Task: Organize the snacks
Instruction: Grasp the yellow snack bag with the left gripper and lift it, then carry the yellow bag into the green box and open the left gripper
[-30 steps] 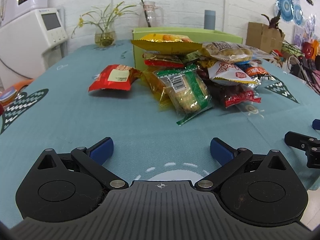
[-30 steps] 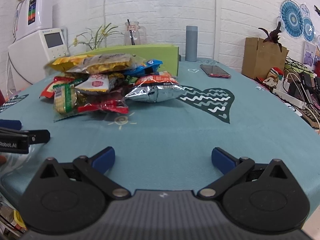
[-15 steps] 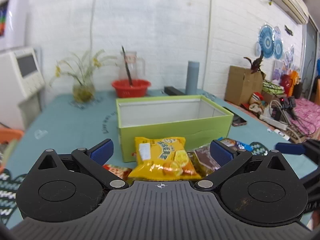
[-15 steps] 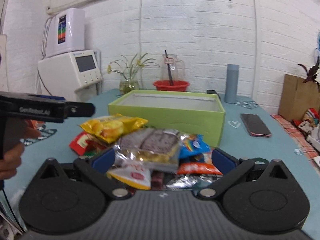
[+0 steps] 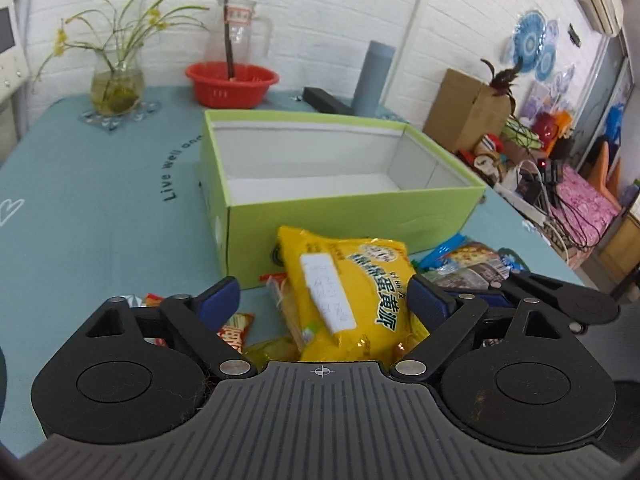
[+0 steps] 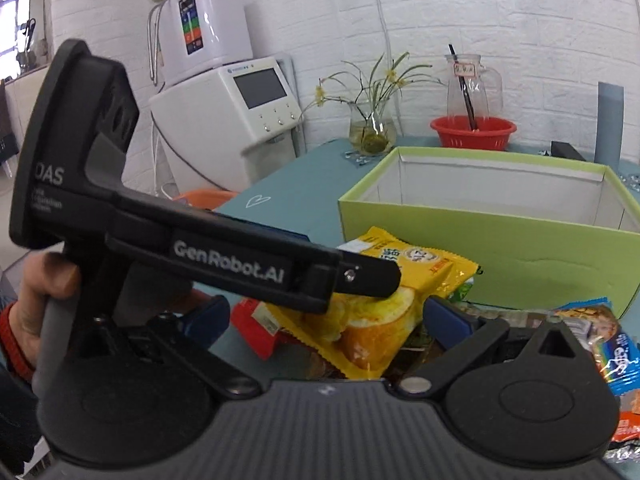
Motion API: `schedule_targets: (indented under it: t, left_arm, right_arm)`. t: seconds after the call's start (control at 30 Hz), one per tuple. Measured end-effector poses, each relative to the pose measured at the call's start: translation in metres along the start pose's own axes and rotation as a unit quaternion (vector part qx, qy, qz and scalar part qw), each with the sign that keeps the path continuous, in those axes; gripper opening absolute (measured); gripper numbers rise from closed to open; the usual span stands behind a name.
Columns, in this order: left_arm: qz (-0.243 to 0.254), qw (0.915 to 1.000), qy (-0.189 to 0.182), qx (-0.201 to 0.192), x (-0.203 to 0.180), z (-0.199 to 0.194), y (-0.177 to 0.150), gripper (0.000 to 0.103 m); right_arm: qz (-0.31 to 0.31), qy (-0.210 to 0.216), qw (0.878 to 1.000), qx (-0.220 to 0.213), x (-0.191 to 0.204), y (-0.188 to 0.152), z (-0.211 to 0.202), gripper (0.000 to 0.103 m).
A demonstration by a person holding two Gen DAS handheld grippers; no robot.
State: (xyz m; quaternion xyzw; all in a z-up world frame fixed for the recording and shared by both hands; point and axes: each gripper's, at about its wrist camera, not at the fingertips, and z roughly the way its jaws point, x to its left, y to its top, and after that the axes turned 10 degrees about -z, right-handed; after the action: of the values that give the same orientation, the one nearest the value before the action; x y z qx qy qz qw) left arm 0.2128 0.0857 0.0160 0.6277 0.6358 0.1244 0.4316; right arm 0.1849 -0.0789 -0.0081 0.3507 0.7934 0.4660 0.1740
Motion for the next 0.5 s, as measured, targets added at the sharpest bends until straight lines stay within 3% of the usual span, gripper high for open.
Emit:
schedule_targets:
  t: [0.1, 0.13, 0.17, 0.33, 0.43, 0.5]
  left_arm:
    - [-0.018, 0.9995, -0.025, 0.006, 0.011, -0.002, 0.000, 0.063]
    - [-0.024, 0.9991, -0.032, 0.010, 0.014, -0.004, 0.000, 0.053]
    - [-0.031, 0.9984, -0.044, 0.015, 0.017, -0.007, 0.000, 0.035]
    - [-0.023, 0.9987, -0.043, 0.012, 0.012, -0.024, -0.010, 0.019]
    - [-0.013, 0.9991, -0.034, -0.022, -0.002, -0.040, -0.003, 0.018]
    - [-0.018, 0.9979, -0.047, -0.040, -0.007, -0.045, 0.014, 0.020]
  right_arm:
    - [-0.003, 0.009, 1.000, -0.002, 0.001, 0.000, 0.002, 0.102]
    - [-0.006, 0.011, 1.000, -0.002, 0.002, -0.001, 0.001, 0.096]
    - [-0.017, 0.002, 1.000, 0.003, 0.005, -0.001, 0.000, 0.084]
    - [-0.029, 0.006, 1.000, -0.001, 0.014, -0.002, -0.002, 0.081]
    - [-0.050, -0.001, 0.998, -0.028, 0.018, 0.012, -0.011, 0.083]
    - [-0.064, -0.005, 0.997, -0.047, 0.012, 0.027, -0.015, 0.086]
